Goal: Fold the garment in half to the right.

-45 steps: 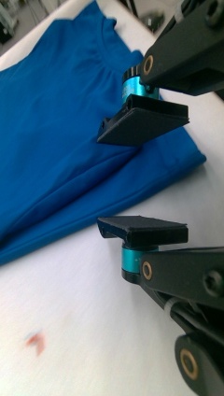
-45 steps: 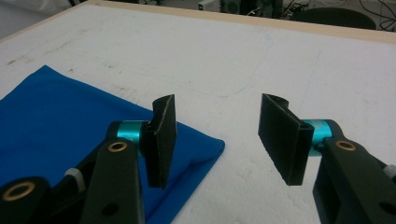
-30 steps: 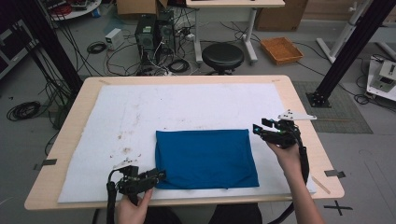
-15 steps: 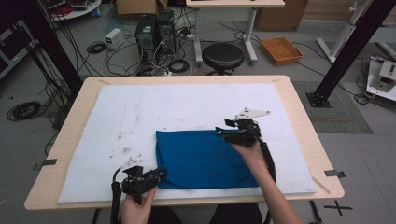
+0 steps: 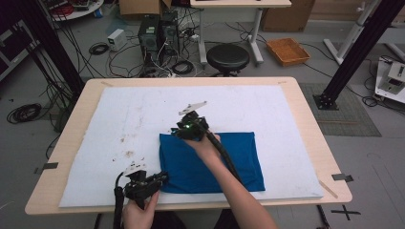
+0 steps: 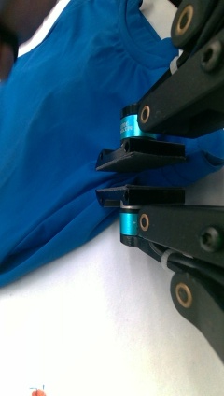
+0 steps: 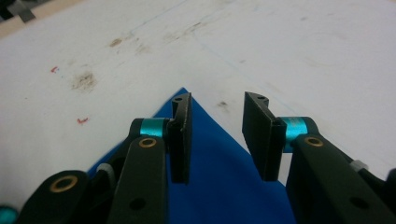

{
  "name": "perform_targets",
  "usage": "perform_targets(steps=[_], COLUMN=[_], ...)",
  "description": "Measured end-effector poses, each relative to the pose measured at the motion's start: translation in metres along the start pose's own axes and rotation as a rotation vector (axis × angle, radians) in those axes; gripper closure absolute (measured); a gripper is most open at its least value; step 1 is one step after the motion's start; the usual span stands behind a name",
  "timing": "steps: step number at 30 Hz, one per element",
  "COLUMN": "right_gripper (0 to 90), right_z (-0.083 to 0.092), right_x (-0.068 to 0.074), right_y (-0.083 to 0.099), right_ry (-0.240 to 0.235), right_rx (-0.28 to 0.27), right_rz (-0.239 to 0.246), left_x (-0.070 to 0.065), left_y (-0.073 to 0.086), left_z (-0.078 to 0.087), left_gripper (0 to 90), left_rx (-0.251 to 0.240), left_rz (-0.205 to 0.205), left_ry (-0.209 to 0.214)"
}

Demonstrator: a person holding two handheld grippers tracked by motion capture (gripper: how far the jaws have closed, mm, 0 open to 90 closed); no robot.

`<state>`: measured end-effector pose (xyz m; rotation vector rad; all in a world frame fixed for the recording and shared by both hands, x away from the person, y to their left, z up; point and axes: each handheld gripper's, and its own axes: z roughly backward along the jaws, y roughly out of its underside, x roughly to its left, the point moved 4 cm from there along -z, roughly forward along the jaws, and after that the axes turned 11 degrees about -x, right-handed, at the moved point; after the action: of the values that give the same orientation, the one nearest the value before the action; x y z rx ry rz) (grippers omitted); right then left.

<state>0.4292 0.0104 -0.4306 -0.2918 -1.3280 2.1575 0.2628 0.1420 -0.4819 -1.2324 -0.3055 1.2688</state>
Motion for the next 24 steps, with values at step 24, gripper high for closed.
perform_targets(steps=[24], right_gripper=[88.5], right_z=[-0.037], right_x=[0.016], right_y=[-0.015], right_ry=[-0.002], right_rx=[0.057], right_rz=[0.043], left_x=[-0.009], left_y=[-0.01], left_z=[0.004], left_gripper=[85.6], left_rx=[-0.018], left_rz=[-0.067], left_ry=[0.028])
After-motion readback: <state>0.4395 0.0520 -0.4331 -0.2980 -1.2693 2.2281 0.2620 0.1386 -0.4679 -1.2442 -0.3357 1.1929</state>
